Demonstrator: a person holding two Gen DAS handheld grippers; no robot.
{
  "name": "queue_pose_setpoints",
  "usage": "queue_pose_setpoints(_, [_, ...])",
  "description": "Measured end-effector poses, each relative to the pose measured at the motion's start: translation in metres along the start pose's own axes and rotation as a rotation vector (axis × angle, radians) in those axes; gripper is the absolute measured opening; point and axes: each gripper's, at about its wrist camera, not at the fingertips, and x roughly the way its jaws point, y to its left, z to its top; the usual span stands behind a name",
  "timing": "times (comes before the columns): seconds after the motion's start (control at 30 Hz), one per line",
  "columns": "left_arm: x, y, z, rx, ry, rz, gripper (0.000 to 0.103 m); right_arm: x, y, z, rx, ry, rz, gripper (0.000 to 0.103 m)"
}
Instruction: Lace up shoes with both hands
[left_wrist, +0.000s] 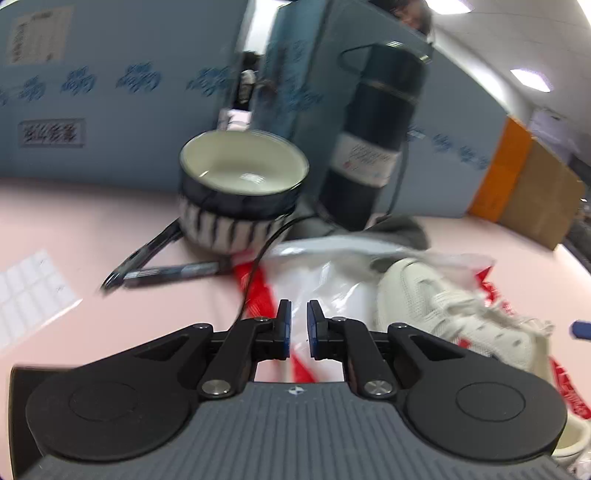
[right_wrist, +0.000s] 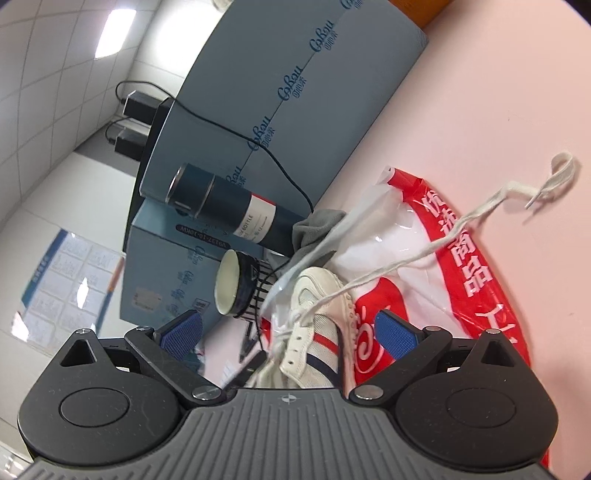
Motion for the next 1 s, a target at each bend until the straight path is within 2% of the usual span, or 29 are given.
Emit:
queue_pose_setpoints(0.17, [-0.01, -0.013, 0.014, 0.055, -0.038, -0.063, 0.006, 0.0, -0.001, -0.009, 0.013, 0.002, -0.001, 0.1])
queue_pose_setpoints(0.27, [-0.013, -0.018, 0.013, 0.111, -0.015, -0.08, 0.006, 0.0, -0.002, -0.014, 0.013, 0.006, 0.001, 0.1])
queue_pose_setpoints(0.37, [-0.009, -0.02, 0.004, 0.181, 0.021, -0.015, 0.009, -0.001, -0.005, -0.018, 0.03, 0.007, -0.004, 0.1])
queue_pose_setpoints(0.4, [-0.008, -0.02, 0.002, 0.192, 0.022, 0.007, 0.016, -0.002, -0.007, -0.019, 0.037, 0.006, -0.007, 0.1])
queue_pose_setpoints(0.43, [-0.008, -0.019, 0.0, 0.19, 0.02, 0.025, 0.022, -0.002, -0.008, -0.019, 0.041, 0.005, -0.007, 0.1])
queue_pose_setpoints(0.53, [-0.004, -0.015, -0.003, 0.177, 0.021, 0.058, 0.026, -0.001, -0.01, -0.02, 0.049, 0.009, -0.01, 0.1])
queue_pose_setpoints(0.67, [0.014, -0.011, -0.005, 0.15, 0.064, 0.091, 0.029, 0.001, -0.012, -0.021, 0.058, 0.014, -0.014, 0.1])
queue_pose_setpoints(0.73, [0.023, -0.005, -0.008, 0.111, 0.078, 0.09, 0.023, 0.002, -0.013, -0.021, 0.062, 0.016, -0.016, 0.1])
queue_pose_setpoints(0.8, [0.028, 0.0, -0.009, 0.08, 0.074, 0.089, 0.007, 0.003, -0.013, -0.021, 0.064, 0.019, -0.019, 0.1])
queue_pose_setpoints(1.0, [0.001, 0.0, -0.003, 0.096, 0.015, 0.074, 0.005, 0.002, -0.011, -0.019, 0.03, 0.01, -0.039, 0.1])
